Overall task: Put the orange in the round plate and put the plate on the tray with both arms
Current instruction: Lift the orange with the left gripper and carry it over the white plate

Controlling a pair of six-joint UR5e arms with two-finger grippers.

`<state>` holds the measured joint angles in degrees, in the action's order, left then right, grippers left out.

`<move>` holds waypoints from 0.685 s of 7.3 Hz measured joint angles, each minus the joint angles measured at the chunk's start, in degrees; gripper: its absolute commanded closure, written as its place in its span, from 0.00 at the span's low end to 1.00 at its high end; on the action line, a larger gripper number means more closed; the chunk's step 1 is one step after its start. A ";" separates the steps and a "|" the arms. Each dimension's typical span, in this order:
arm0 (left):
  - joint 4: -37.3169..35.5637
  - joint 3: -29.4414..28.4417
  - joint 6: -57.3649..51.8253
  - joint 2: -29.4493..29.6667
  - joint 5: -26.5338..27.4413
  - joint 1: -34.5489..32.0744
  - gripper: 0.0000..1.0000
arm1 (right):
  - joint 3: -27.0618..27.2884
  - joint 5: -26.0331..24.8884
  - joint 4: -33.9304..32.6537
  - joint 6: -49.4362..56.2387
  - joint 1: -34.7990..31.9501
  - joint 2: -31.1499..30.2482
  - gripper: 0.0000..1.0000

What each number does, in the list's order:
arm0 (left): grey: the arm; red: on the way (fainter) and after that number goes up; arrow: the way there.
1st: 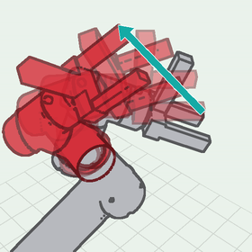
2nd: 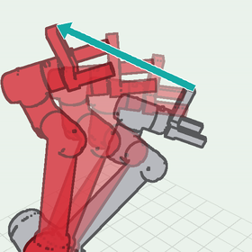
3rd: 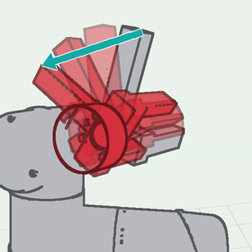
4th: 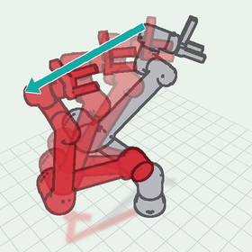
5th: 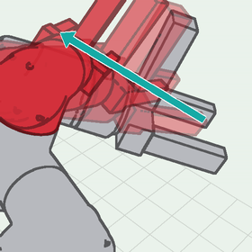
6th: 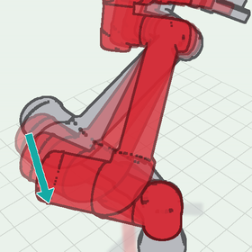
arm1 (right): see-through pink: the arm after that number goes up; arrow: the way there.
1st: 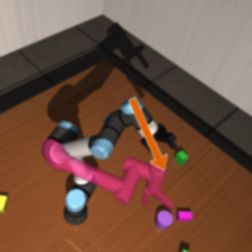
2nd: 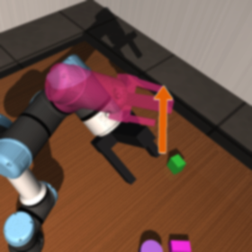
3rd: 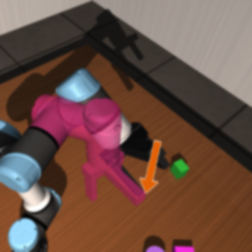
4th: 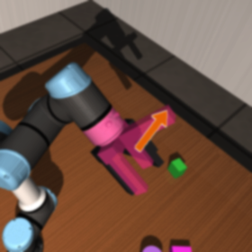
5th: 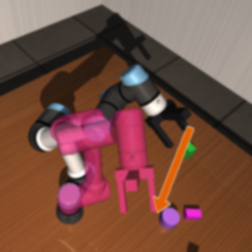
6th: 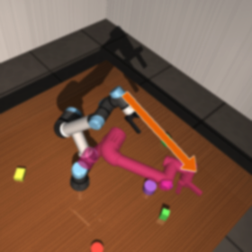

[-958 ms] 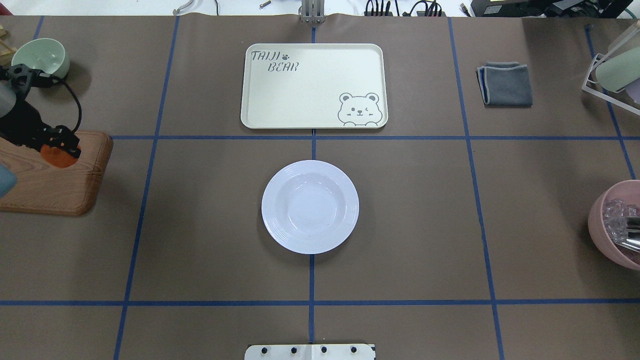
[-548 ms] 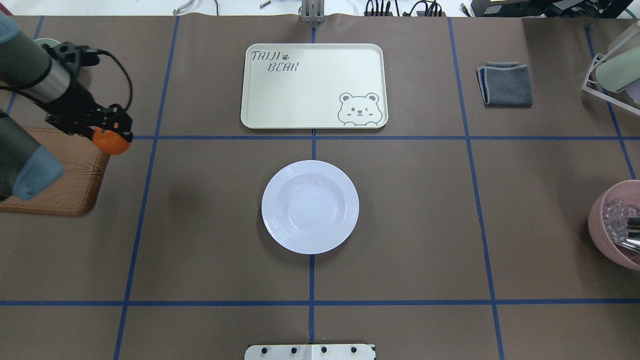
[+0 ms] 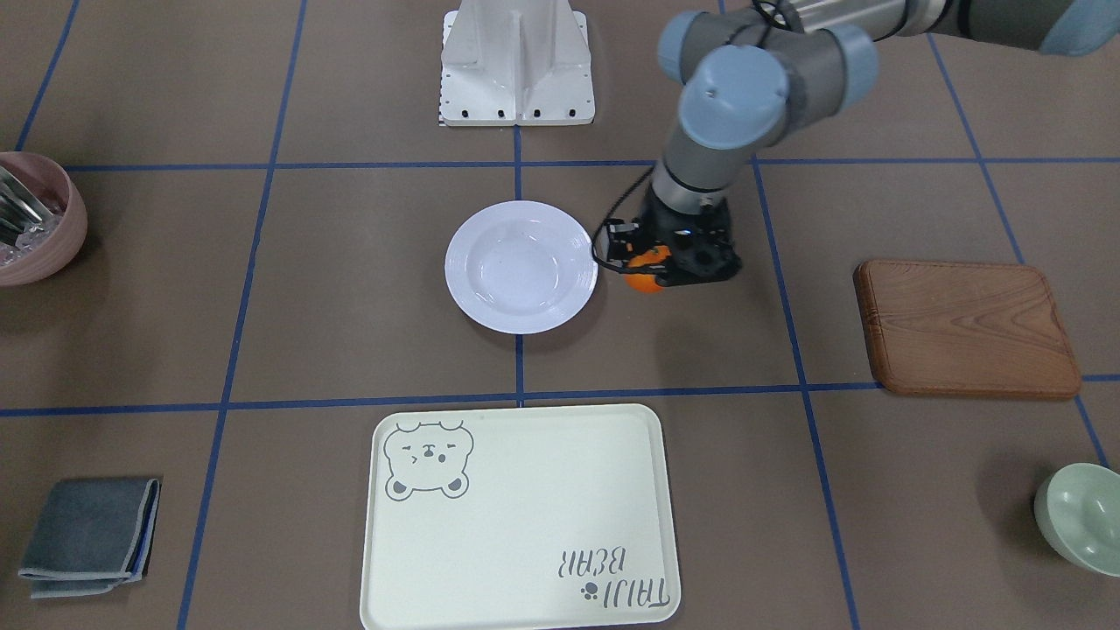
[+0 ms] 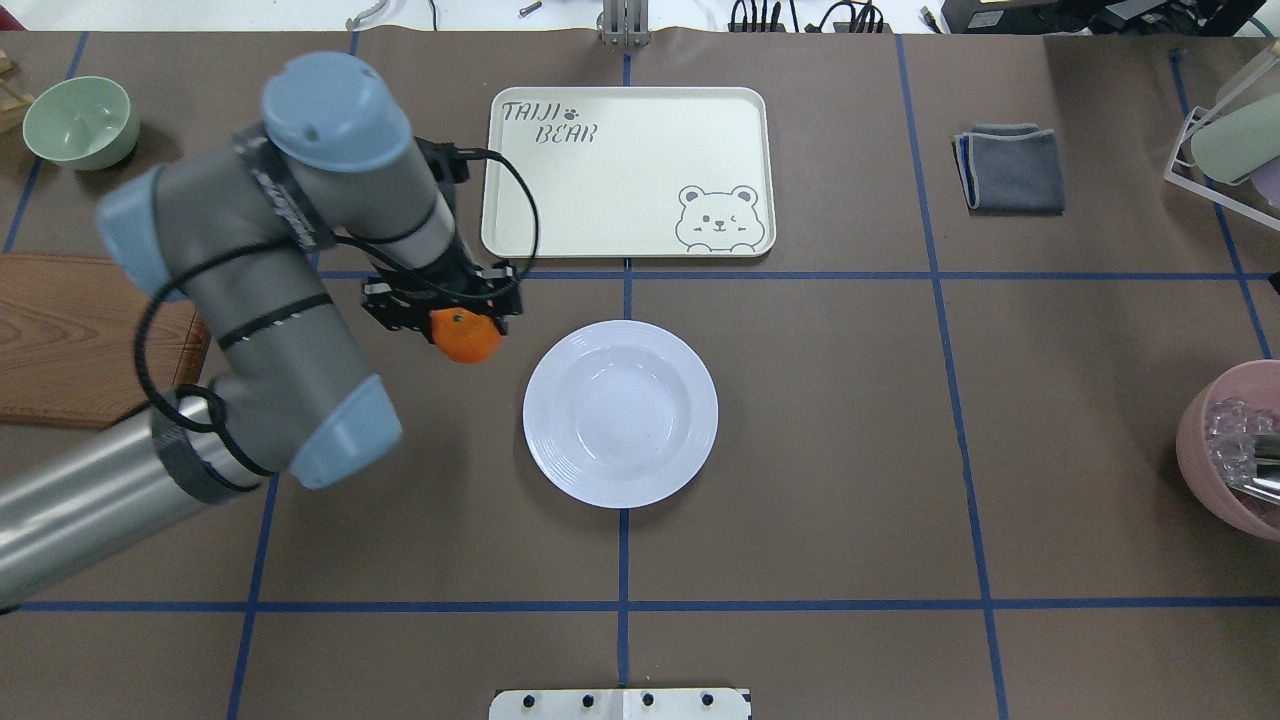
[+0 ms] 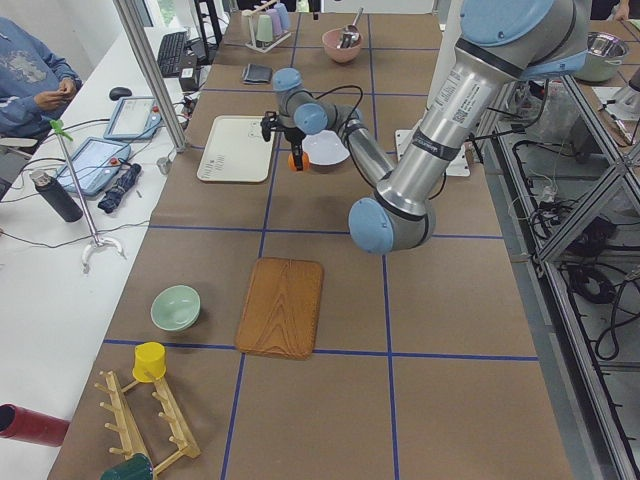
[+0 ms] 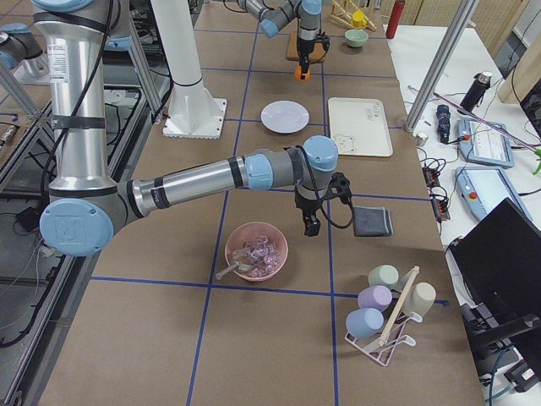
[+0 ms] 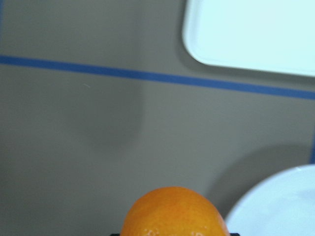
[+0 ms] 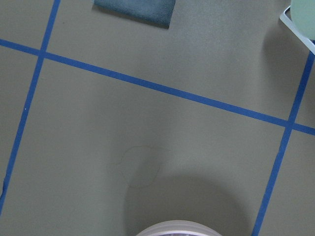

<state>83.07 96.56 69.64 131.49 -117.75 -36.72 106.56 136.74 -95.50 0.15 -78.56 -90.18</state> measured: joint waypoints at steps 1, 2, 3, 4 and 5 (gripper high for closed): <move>-0.43 -3.58 2.45 4.55 3.03 3.63 1.00 | -0.03 0.01 0.26 -0.44 0.45 -0.07 0.00; -0.04 -6.64 3.83 7.34 4.64 6.24 1.00 | -0.04 0.00 0.36 -0.60 0.74 -0.12 0.00; 1.13 -8.75 4.50 8.56 5.31 7.71 1.00 | -0.04 -0.04 0.39 -0.65 0.92 -0.17 0.00; 2.93 -10.68 4.83 9.05 5.57 8.43 1.00 | -0.06 -0.06 0.40 -0.67 1.03 -0.24 0.00; 4.90 -12.41 4.95 9.28 5.89 8.73 1.00 | -0.08 -0.07 0.40 -0.68 1.16 -0.29 0.00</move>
<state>87.97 84.14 74.59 140.77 -111.86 -28.00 106.49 136.67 -95.10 -0.52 -77.39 -90.48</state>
